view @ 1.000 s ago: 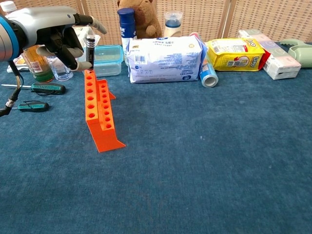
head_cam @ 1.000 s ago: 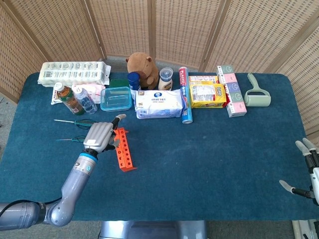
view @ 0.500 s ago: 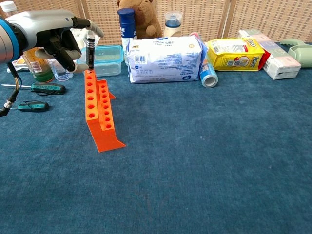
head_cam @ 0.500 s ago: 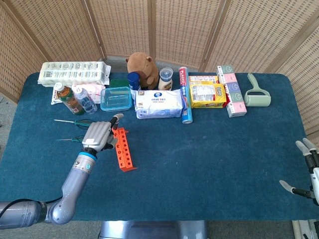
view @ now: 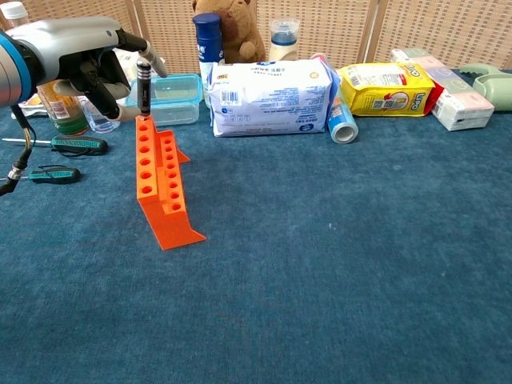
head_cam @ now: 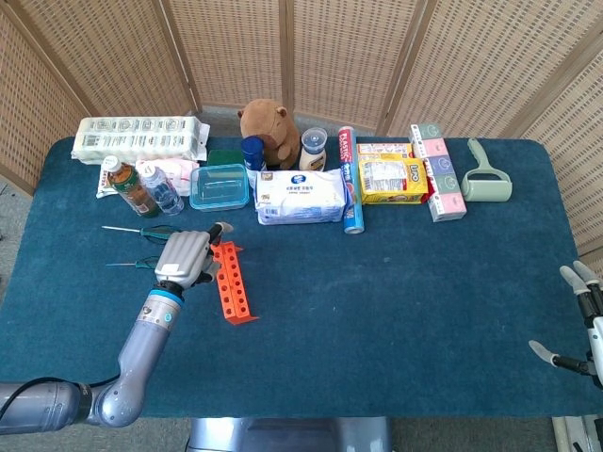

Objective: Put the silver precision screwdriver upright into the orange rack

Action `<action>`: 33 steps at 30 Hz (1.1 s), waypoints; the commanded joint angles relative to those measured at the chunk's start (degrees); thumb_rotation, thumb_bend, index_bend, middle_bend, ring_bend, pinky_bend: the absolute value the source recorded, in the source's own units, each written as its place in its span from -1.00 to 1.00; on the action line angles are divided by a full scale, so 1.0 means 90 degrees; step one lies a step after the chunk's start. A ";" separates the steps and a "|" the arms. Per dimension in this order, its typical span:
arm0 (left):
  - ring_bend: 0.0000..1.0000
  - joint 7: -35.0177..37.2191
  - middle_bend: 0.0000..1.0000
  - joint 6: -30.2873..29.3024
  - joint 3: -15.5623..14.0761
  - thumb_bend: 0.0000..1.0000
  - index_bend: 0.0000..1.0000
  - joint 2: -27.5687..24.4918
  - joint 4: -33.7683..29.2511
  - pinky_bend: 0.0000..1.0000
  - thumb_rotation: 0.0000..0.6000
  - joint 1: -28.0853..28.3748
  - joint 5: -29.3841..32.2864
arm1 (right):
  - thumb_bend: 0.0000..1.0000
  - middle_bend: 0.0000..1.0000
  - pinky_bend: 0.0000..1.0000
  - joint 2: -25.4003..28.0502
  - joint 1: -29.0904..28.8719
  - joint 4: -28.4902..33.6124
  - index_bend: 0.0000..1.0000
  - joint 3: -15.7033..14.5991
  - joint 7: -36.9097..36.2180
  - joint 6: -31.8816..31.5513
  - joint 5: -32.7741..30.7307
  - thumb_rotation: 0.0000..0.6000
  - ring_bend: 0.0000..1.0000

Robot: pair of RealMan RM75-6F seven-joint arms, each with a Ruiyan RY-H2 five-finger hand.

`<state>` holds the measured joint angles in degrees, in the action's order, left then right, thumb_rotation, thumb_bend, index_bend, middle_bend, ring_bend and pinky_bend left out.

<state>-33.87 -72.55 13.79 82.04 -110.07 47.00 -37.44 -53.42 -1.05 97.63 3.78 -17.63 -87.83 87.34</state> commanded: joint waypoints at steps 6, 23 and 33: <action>0.91 -0.0045 0.88 -0.0131 -0.0009 -0.25 -0.43 -0.0061 -0.0159 0.86 1.00 -0.0067 -0.0017 | -1.00 -1.00 -1.00 -0.0008 0.0001 0.0008 -0.95 -0.0002 0.0028 -0.0003 0.0005 1.00 -1.00; 0.90 0.0328 0.83 -0.0356 0.0045 -0.25 -0.42 -0.0465 -0.0475 0.86 1.00 -0.0355 -0.0687 | -1.00 -1.00 -1.00 -0.0034 -0.0008 0.0024 -0.95 -0.0006 0.0114 0.0018 -0.0003 1.00 -1.00; -0.40 0.0870 -0.70 -0.0321 -0.0365 -0.54 -1.00 -0.1315 -0.1095 0.01 1.00 -0.0877 -0.1999 | -1.00 -1.00 -1.00 -0.0039 -0.0006 0.0012 -0.95 0.0002 0.0127 0.0010 -0.0014 1.00 -1.00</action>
<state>-27.23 -76.00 11.95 72.39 -118.45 40.50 -53.57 -53.77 -1.10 97.74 3.80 -16.49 -87.74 87.21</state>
